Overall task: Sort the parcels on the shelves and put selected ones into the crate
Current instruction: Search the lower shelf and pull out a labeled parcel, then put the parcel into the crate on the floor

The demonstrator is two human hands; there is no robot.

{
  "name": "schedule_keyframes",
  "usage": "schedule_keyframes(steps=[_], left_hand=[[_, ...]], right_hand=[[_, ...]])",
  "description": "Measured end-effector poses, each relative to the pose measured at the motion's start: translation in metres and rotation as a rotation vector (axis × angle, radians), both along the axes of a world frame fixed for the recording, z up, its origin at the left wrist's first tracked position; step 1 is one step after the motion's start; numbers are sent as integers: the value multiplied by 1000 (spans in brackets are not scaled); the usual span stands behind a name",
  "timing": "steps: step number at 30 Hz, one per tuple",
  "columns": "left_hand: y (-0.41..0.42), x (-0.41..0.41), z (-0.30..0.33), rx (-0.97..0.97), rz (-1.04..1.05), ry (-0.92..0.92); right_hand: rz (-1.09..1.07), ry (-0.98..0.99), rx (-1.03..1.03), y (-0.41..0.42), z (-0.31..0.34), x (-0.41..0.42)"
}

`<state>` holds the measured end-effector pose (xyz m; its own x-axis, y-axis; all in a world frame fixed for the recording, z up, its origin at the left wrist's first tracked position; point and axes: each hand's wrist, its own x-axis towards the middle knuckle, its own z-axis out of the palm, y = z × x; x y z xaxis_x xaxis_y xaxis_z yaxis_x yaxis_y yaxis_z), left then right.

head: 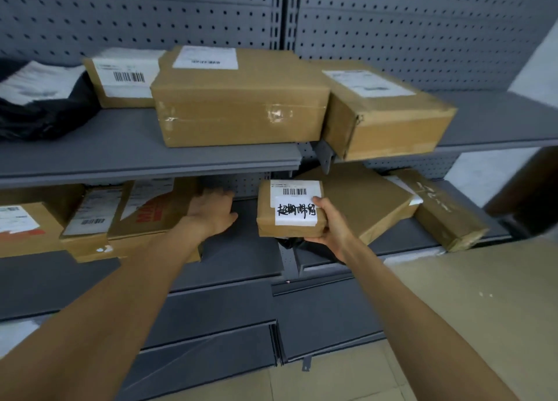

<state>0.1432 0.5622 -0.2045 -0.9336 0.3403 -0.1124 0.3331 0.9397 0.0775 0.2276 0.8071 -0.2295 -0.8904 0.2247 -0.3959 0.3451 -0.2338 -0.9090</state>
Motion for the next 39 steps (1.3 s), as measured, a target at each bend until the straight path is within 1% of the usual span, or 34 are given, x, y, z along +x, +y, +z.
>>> schedule_keyframes(steps=[2,4,8,11,15,21,25,27,31,34,39], left_hand=[[15,11,6,-10,-101,39],[33,25,13,14,-188,41],[70,60,24,17,-378,68],[105,98,27,34,-537,104],[169,176,29,25,-737,102],[272,363,44,-10,-1161,185],[312,507,48,-8,-1377,163],[322,582,47,-7,-1488,181],[323,739,41,-7,-1693,207],[308,859,28,-14,-1841,196],[250,1042,9,-7,-2110,173]], right_hand=[[-79,-2,10,5,5,23],[-174,1,8,10,11,49],[-368,2,38,24,18,121],[-508,15,56,41,20,188],[-738,-14,77,59,24,304],[-1139,-20,68,64,23,526],[-1367,-25,62,41,27,673],[-1477,-20,56,20,29,744],[-1710,-6,49,-36,25,889],[-1875,-17,32,-91,17,987],[-2119,-40,-13,-193,-8,1110]])
